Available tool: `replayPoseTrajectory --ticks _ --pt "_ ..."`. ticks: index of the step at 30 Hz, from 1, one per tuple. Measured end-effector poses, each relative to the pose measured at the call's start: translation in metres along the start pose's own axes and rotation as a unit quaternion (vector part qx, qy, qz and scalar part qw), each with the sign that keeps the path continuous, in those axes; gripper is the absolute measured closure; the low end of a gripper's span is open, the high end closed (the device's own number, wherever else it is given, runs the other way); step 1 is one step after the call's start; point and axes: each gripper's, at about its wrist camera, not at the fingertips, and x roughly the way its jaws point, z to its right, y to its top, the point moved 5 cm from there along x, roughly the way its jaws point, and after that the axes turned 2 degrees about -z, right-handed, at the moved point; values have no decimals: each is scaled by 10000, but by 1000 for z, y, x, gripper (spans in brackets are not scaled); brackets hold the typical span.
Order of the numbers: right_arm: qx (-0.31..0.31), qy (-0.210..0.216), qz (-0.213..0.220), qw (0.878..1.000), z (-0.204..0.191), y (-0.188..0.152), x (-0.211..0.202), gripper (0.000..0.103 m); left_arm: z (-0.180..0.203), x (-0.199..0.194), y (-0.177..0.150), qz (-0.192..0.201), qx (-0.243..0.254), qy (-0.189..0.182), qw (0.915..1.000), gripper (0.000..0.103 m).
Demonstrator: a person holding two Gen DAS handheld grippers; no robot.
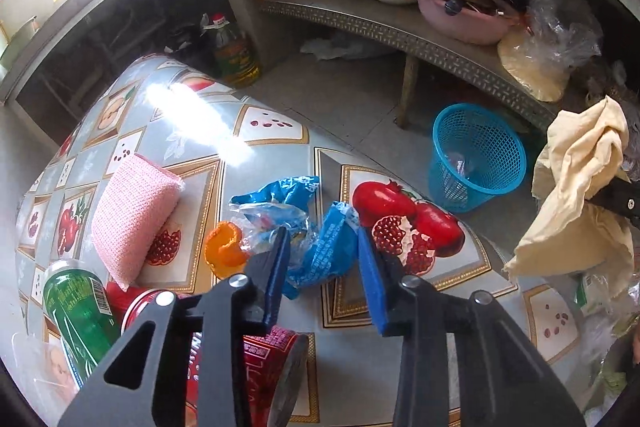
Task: Collect trash
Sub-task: 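Lift the brown paper with the right gripper while the left gripper grasps the blue plastic bag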
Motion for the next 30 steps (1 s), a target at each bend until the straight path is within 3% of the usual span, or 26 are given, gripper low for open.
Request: replayPoseTrajectory --ticks 6,9,19,30 --pt "147 55 22 9999 10 -3 -5 98 7 -5 -1 55 189 48 9998 93" --pt "208 81 105 9997 12 -3 -13 98 9 -10 -2 134 293 114 9994 95" --pt "537 178 333 9978 30 -1 -39 98 15 -47 7 576 344 141 9976 97" --pt "625 8 751 9952 38 0 -79 98 45 -91 27 1077 353 -286 9931 97"
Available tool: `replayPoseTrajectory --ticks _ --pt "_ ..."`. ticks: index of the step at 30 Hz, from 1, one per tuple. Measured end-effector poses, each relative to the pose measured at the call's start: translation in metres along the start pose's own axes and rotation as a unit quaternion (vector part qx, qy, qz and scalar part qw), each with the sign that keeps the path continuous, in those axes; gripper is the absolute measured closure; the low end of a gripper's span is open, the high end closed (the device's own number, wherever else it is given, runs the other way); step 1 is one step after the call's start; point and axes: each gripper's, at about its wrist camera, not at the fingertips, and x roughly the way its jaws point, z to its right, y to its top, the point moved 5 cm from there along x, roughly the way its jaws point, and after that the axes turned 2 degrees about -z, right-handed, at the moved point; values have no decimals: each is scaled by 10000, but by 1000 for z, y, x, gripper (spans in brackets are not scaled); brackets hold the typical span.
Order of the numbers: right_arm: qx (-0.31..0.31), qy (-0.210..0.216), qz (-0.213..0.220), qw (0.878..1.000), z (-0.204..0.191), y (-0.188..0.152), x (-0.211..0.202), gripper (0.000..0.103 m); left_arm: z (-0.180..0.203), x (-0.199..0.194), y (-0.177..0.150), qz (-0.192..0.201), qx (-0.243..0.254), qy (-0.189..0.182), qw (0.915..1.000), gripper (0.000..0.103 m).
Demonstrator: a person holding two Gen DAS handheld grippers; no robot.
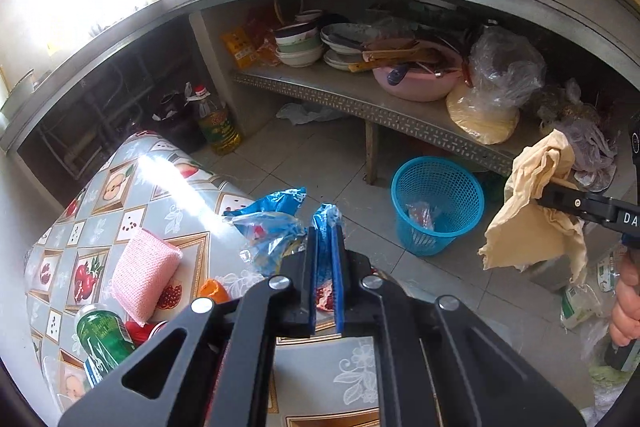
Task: Collect trash
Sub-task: 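Lift the brown paper with the right gripper while the left gripper grasps the blue plastic bag, then carry the paper and blue bag to the wastebasket and release both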
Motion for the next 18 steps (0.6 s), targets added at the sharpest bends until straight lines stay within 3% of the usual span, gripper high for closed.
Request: replayPoseTrajectory --ticks 12,18 --pt "250 -357 297 9986 39 0 -35 98 72 3 34 163 136 -746 9970 97" --pt "675 -851 484 9929 88 5 -41 98 105 40 58 -254 -120 -1470 9887 97"
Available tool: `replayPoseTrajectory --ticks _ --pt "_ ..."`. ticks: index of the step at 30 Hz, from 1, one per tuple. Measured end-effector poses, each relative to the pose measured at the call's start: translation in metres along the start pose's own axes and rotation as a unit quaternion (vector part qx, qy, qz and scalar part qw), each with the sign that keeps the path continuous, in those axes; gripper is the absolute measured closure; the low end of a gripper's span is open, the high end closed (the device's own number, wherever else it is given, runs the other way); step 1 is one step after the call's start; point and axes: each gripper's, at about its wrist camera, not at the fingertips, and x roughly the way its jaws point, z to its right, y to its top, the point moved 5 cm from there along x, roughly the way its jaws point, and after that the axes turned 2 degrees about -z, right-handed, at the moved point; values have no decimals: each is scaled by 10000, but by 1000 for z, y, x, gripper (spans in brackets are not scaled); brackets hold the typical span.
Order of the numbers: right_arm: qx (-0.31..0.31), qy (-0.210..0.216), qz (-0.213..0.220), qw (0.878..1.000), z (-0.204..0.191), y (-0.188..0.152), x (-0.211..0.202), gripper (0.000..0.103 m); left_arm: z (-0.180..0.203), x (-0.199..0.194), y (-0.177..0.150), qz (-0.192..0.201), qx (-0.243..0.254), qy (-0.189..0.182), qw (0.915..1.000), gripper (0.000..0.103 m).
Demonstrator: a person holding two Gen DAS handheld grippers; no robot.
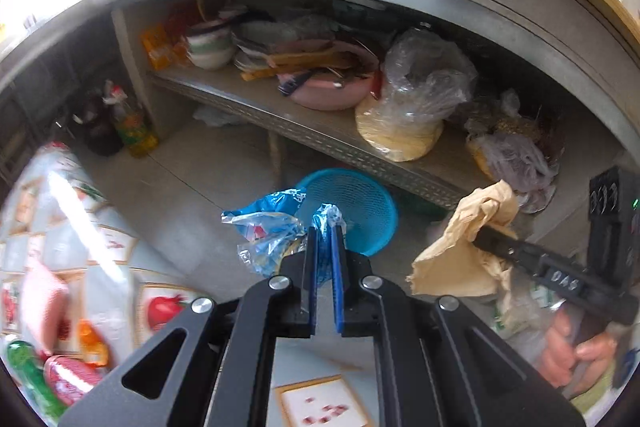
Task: Collect trash
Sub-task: 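Carry the paper and blue bag to the wastebasket and release both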
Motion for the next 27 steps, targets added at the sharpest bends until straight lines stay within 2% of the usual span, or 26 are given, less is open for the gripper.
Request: replayPoseTrajectory --ticks 5,11,14,16,17,18,19,23,24,27 --pt "465 -564 80 9973 57 13 23 98 15 64 20 -511 -362 -409 9972 97" --pt "836 -857 -188 9926 103 25 81 98 27 154 40 -1148 -548 -489 9907 97" --pt "841 -1018 -202 9910 115 40 116 97 25 190 56 -1314 -686 -449 9879 96" --pt "865 -1139 -192 9895 123 51 148 90 23 211 69 -1314 -793 -429 9872 94" --pt "815 -1200 -223 9892 128 56 167 86 23 221 74 -1323 -853 -466 9864 88" --pt "757 -1265 -284 9887 134 59 184 68 21 230 77 -1344 -926 -420 9857 81" --pt "729 -1397 -366 9868 141 59 202 57 18 236 80 -1356 -995 -363 9851 78" --pt "576 -1752 -561 9813 159 49 239 55 11 244 80 -1407 -1272 -565 9802 73" --pt "531 -1883 -550 9791 162 46 240 54 9 243 80 -1397 -1277 -585 9802 73" --pt "649 -1876 -407 9793 168 36 231 52 7 234 78 -1291 -1190 -556 9829 71"
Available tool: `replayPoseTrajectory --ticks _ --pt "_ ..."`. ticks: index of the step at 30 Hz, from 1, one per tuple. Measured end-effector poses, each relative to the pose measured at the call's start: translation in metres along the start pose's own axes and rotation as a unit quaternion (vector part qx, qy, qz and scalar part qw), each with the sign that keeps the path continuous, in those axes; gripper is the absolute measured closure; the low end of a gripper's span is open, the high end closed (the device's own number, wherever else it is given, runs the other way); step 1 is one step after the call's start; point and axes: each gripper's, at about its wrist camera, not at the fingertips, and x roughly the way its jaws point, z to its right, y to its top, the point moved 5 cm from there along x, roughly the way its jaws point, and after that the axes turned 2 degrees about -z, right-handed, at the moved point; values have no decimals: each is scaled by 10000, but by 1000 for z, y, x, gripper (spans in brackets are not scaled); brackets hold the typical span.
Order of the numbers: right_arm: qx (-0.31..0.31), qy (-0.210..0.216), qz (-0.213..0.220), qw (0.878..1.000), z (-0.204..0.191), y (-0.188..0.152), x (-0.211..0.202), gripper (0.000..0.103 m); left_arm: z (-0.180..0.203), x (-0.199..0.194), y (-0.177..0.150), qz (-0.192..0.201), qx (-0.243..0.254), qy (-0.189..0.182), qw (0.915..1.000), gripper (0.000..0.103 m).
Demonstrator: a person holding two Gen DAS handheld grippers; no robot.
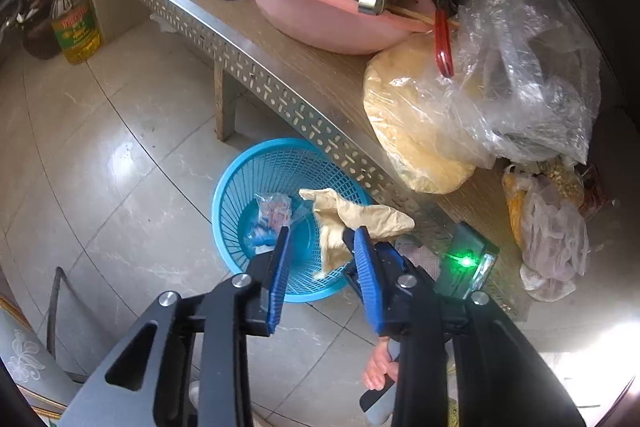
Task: Collect trash
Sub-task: 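Carry the paper and blue bag to the wastebasket and release both, then return both tools to the table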
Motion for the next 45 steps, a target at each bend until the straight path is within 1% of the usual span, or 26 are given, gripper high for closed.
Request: replayPoseTrajectory --ticks 3,6,8,11,13,16,17,19,21,24,26,28,29,31,32,33,34,36,37,38,39,41,43,45 --pt "-38 48 190 9998 5 -6 -6 49 0 -13 -3 138 15 -26 9999 69" --pt "-175 20 206 9996 0 -7 -6 48 -2 -29 -6 289 7 49 9996 67" --pt "-257 -11 213 9994 -5 -5 -3 48 -4 -43 -10 369 -24 19 9993 66" --pt "-277 1 246 9993 -13 -2 -3 48 -10 -71 -19 568 -36 -1 9984 60" --pt "-283 13 342 9990 -16 -3 -11 48 -12 -92 -26 745 10 82 9972 57" --pt "-292 30 439 9986 -13 -10 -20 48 -14 -124 -42 976 43 98 9952 51" --pt "-298 15 471 9984 -11 -13 -27 48 -15 -135 -47 1047 38 109 9944 48" --pt "-302 -2 531 9981 -7 -23 -43 48 -16 -158 -60 1228 45 50 9924 43" --pt "-348 -36 584 9977 -5 -35 -64 48 -18 -186 -77 1459 6 1 9893 36" --pt "-509 69 609 9968 -11 -52 -101 48 -16 -223 -104 1823 31 -324 9827 31" --pt "-681 83 639 9956 -19 -59 -127 43 -18 -245 -125 2057 46 -558 9770 30" --pt "-899 102 789 9928 -28 -65 -162 34 -22 -261 -147 2103 100 -490 9764 28" --pt "-1007 125 865 9911 -35 -67 -175 32 -23 -268 -158 2108 151 -419 9765 28" --pt "-1300 127 1062 9857 -49 -72 -211 23 -28 -278 -180 2074 183 -197 9779 28" --pt "-1460 147 1158 9824 -57 -75 -227 20 -32 -281 -191 2057 147 -107 9784 28" --pt "-1613 173 1218 9792 -63 -78 -240 13 -36 -284 -199 2054 89 -39 9786 28" --pt "-1756 160 1234 9766 -71 -82 -250 11 -41 -287 -211 2061 -6 43 9785 28" --pt "-2019 159 1184 9721 -86 -87 -268 8 -51 -291 -233 2064 -137 164 9782 28" --pt "-2108 202 1081 9713 -94 -90 -274 8 -55 -292 -243 2040 -162 204 9786 27" --pt "-2163 269 967 9711 -97 -93 -281 8 -59 -292 -253 2016 -188 237 9790 24" --pt "-2196 374 857 9711 -104 -95 -284 8 -63 -292 -260 2010 -218 253 9790 17" --pt "-2235 443 673 9714 -113 -98 -290 8 -73 -296 -277 2027 -363 284 9782 15" --pt "-2266 311 640 9714 -123 -102 -297 8 -82 -302 -292 2150 -554 211 9748 11" --pt "-2396 235 716 9679 -133 -107 -303 8 -93 -310 -305 2291 -740 339 9700 6"
